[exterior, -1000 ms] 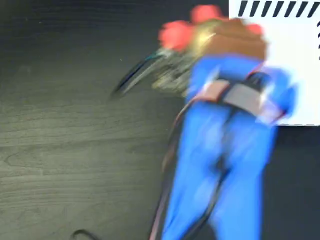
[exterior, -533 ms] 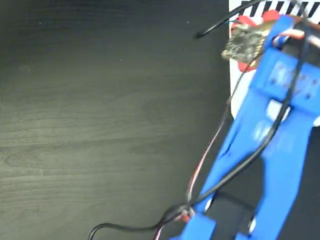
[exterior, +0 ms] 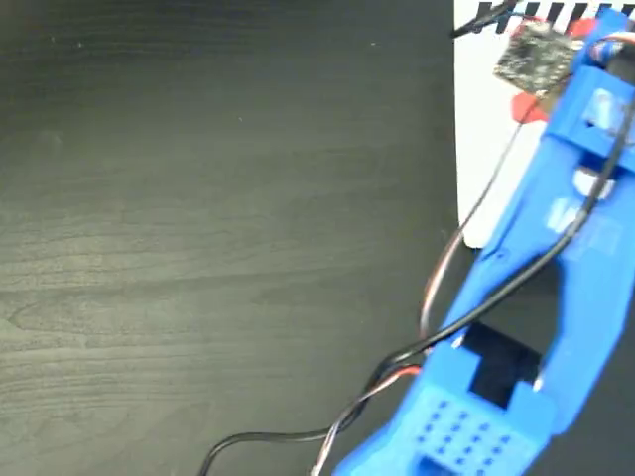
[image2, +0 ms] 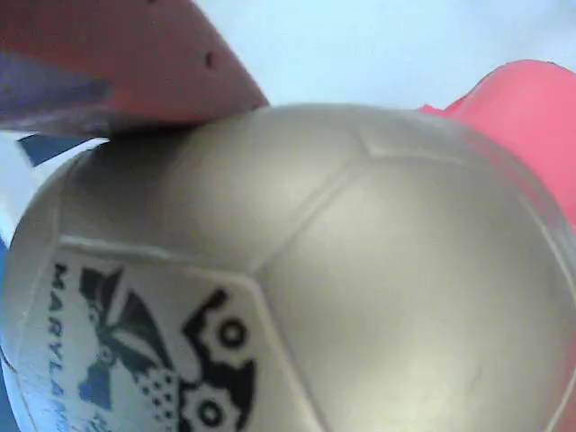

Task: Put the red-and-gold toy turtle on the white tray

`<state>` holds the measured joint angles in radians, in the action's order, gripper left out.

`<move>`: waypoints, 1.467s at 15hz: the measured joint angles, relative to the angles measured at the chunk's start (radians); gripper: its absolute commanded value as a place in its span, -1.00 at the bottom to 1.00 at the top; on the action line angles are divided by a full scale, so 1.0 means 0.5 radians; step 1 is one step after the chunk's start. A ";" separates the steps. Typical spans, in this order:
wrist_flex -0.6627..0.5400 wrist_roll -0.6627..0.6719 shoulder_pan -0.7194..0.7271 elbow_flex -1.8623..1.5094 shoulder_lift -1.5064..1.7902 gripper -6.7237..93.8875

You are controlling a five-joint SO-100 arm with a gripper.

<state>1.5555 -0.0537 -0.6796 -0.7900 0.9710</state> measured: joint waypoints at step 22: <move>0.092 0.034 -0.006 -0.021 -0.110 0.24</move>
<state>1.6015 -0.0368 -0.6826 -0.8007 0.9158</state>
